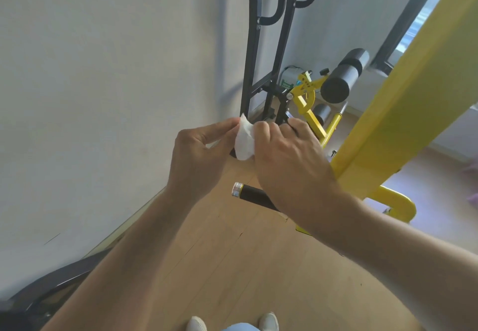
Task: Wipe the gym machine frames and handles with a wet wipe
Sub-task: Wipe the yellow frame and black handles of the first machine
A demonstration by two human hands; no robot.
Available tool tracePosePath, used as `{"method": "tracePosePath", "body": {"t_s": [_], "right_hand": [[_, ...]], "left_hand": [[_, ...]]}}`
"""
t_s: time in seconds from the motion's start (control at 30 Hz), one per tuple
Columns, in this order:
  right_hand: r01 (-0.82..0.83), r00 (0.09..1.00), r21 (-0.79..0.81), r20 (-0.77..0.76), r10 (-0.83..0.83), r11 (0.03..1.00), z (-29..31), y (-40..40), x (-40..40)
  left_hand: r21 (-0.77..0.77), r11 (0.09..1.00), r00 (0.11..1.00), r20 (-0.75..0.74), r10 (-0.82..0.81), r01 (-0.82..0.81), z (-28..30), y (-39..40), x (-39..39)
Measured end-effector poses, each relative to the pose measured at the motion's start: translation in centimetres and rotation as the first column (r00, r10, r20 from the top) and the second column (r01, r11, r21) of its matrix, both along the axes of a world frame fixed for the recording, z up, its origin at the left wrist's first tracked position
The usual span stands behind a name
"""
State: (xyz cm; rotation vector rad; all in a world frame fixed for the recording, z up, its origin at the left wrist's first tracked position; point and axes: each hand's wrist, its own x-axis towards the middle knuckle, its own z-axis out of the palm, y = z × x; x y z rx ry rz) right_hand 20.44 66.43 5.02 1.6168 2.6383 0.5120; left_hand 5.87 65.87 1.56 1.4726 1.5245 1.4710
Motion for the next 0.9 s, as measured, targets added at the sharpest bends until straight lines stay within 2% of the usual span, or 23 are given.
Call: {"method": "tracePosePath", "body": {"t_s": [0.1,0.17,0.23,0.3,0.4,0.5,0.57,0.63,0.67,0.77,0.9], "right_hand": [[0.008,1.000,0.004,-0.006,-0.008,1.000,0.8,-0.5,0.8],[0.063,0.985,-0.101,0.165,-0.046,0.993,2.0,-1.4,1.8],[0.141,0.961,-0.164,0.261,-0.095,0.976,3.1,-2.1,2.3],[0.127,0.952,-0.151,0.297,-0.077,0.980,3.5,-2.4,1.7],[-0.018,0.998,-0.124,0.051,0.025,0.992,3.4,-1.7,1.2],[-0.120,0.966,-0.087,-0.241,0.096,0.989,4.3,-0.8,1.9],[-0.146,0.876,-0.048,-0.470,0.107,0.988,4.9,-0.3,2.3],[-0.193,0.712,-0.186,-0.702,0.007,0.963,5.1,-0.1,2.4],[-0.235,0.637,-0.274,-0.768,-0.065,0.933,4.9,0.0,2.4],[-0.319,0.530,-0.356,-0.836,-0.146,0.878,4.5,-0.1,2.4],[-0.378,0.468,-0.405,-0.859,-0.206,0.832,4.2,-0.5,2.4]], "left_hand": [[0.000,1.000,1.000,0.016,-0.004,0.004,0.0,0.1,-0.4],[0.001,1.000,1.000,0.025,-0.002,0.002,-0.1,0.1,-0.6],[-0.006,1.000,1.000,0.023,0.008,-0.008,-0.3,0.0,-0.5],[-0.016,1.000,0.999,0.031,0.022,-0.022,-0.4,-0.1,-0.2],[-0.037,0.999,1.000,0.027,-0.001,0.002,-0.1,-0.2,-0.2],[-0.063,0.997,0.998,-0.025,-0.056,0.055,0.5,-0.1,-0.5],[-0.031,0.997,0.997,-0.013,-0.074,0.073,0.9,-0.2,-0.8],[0.087,0.992,0.994,0.051,-0.095,0.090,1.3,-0.5,-1.0],[0.145,0.984,0.988,0.103,-0.115,0.100,1.4,-0.8,-1.0],[0.210,0.966,0.954,0.227,-0.196,0.149,1.5,-1.5,-1.1],[0.116,0.991,0.979,0.183,-0.092,0.072,1.7,-1.8,-0.8]]}}
